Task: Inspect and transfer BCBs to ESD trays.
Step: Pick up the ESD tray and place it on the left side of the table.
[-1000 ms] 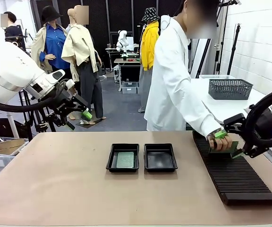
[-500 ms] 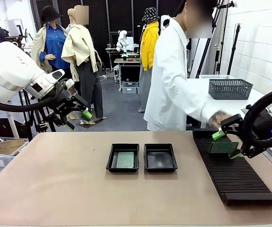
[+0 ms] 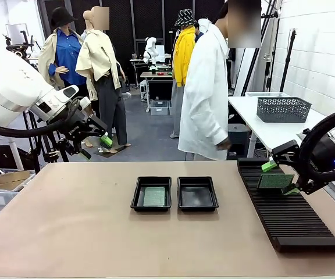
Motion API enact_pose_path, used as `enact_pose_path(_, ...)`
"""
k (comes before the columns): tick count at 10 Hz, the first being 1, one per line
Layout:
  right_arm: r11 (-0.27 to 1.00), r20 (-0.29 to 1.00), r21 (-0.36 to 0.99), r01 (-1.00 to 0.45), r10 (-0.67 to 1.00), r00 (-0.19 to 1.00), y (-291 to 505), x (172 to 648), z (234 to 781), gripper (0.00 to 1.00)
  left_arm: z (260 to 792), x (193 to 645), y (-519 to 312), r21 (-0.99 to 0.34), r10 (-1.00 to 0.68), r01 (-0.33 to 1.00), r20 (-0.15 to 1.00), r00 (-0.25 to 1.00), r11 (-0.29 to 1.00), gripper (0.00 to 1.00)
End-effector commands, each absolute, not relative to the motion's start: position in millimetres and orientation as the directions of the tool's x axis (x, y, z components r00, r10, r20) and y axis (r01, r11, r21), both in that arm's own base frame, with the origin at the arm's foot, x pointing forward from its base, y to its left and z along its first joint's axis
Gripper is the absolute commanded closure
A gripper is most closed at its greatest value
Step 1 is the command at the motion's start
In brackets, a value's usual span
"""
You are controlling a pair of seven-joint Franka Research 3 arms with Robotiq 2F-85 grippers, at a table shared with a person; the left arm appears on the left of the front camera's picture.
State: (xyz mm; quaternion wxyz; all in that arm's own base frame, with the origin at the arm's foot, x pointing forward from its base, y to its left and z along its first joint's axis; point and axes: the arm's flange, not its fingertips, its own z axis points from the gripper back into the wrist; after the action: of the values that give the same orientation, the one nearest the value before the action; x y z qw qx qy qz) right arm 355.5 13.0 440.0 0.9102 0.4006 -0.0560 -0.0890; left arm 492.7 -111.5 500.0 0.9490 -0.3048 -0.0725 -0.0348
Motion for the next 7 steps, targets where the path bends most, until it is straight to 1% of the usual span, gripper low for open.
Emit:
enact_pose_path(1,0.665,0.032,0.736,0.122,-0.215,0.976,15,357,439,0.0,502,492,-112,-0.572,-0.015,0.092,0.138,0.99,0.815,0.0)
enact_pose_path(3,0.663,0.031,0.739,0.117,-0.207,0.978,13,356,440,0.0,502,492,-111,-0.571,-0.019,0.095,0.138,0.99,0.815,0.0)
enact_pose_path(4,0.655,0.055,0.748,0.111,-0.227,0.972,6,367,441,0.0,502,491,-111,-0.574,-0.022,0.1,0.141,0.99,0.812,0.0)
enact_pose_path(7,0.633,0.087,0.771,0.064,-0.205,0.975,-13,411,452,0.0,501,490,-115,-0.547,-0.064,0.128,0.134,0.989,0.828,0.0)
